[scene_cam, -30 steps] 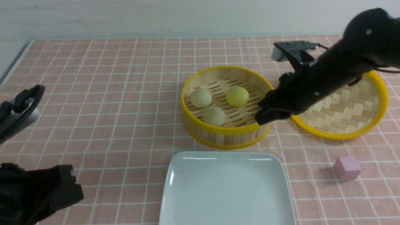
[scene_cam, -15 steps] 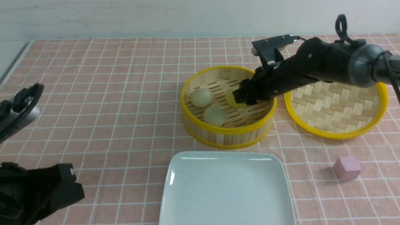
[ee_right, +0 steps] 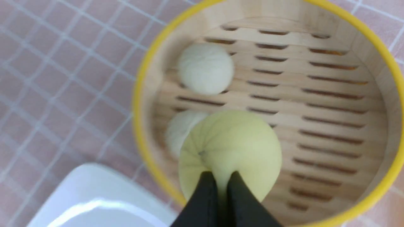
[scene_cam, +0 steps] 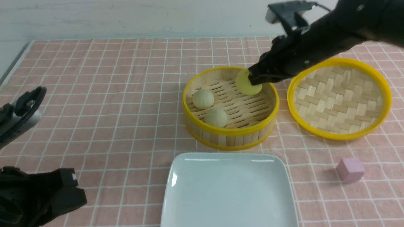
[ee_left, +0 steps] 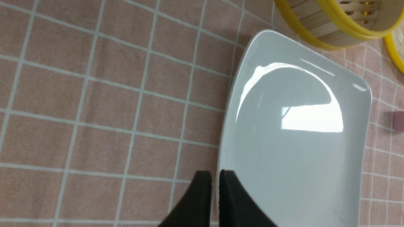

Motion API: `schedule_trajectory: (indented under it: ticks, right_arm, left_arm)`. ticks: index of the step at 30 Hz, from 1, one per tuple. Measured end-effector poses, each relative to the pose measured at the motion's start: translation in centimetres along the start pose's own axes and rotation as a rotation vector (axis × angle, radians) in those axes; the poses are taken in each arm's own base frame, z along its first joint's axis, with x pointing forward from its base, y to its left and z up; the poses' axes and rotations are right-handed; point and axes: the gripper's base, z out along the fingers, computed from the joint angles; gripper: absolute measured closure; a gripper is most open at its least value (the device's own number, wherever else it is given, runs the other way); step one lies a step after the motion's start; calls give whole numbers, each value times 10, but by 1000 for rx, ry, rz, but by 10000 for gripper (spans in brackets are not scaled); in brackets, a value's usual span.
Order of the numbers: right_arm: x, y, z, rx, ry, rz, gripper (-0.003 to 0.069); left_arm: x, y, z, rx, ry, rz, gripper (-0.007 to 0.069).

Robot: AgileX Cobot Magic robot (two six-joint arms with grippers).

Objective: Put the steamed buns into the plate on the pink tablecloth.
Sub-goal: 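Move the steamed bun from the bamboo steamer onto the white plate with the right gripper, then reach into the bamboo steamer and grasp a bun with the left gripper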

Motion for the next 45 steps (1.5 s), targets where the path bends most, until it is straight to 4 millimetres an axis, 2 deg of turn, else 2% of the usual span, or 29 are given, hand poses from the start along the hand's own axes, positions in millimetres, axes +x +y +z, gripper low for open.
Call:
schedule_trajectory:
  ticks: [1,2,3,5,6,7,9,10,11,12,15,19,22,23,24,26,28,32,33,34,35,37,38,39,40,41,43,44,45]
  right_arm:
    - [4,10,-13,-21,16,-1,648]
    - [8,12,-14,-28,28,3,648]
    - [23,27,-26,-62,72,-3,648]
    - [51,45,-27,-92,120,-4,648]
    - [53,47,-28,-91,111,-6,648]
    - [82,54,-12,-92,145,3,647]
    - [112,55,12,-48,128,19,647]
    - [125,54,20,-34,136,26,647]
    - [126,53,23,-23,121,30,647]
    - [146,48,38,16,118,50,645]
    - [173,36,62,102,101,71,637]
    - [182,28,75,152,88,84,587]
    - [181,28,74,155,74,87,448]
    - [180,28,74,155,72,86,438]
    - [179,30,67,135,83,93,346]
    - [173,33,53,108,81,91,270]
    - [159,36,26,69,67,75,183]
    - [132,41,-26,35,-7,31,142]
    - [124,44,-52,31,-29,4,148]
    - [121,46,-70,34,-37,-14,164]
    - [122,46,-70,29,-25,-14,169]
    - [124,50,-118,72,-29,-53,265]
    - [129,50,-134,100,-18,-63,318]
    - [131,50,-136,107,-15,-64,330]
    - [136,50,-147,135,-5,-70,379]
    - [149,49,-167,200,15,-71,483]
    - [164,49,-189,288,22,-64,609]
    - [174,49,-199,338,10,-51,658]
    - [180,50,-205,363,-5,-46,666]
  left_arm:
    - [0,0,0,0,1,0,554]
    - [0,0,0,0,1,0,554]
    - [0,0,0,0,2,1,552]
    - [0,0,0,0,3,2,552]
    - [0,0,0,0,3,2,551]
    - [0,0,0,0,4,2,550]
    - [0,0,0,0,5,2,547]
    - [0,0,0,0,5,2,547]
    - [0,0,0,0,5,2,547]
    - [1,0,0,-2,6,4,545]
    - [1,1,0,-13,6,12,542]
    - [1,3,0,-33,11,28,538]
    - [1,4,0,-44,13,37,538]
    - [1,4,0,-45,13,38,538]
    - [1,4,0,-45,14,38,535]
    - [1,4,0,-46,14,38,533]
    - [1,4,0,-47,9,40,530]
    - [-3,4,0,-48,-35,49,528]
    - [-6,4,0,-46,-62,52,528]
    - [-8,4,0,-45,-82,57,528]
    - [-8,4,0,-45,-89,60,528]
    - [-12,4,0,-47,-123,97,528]
    - [-14,4,1,-53,-126,123,528]
    - [-14,4,2,-53,-126,123,528]
    - [-16,5,3,-59,-126,147,529]
    - [-21,4,7,-69,-109,173,542]
    - [-29,2,12,-76,-67,179,574]
    - [-37,0,17,-74,-22,169,602]
    - [-43,-4,19,-67,3,168,613]
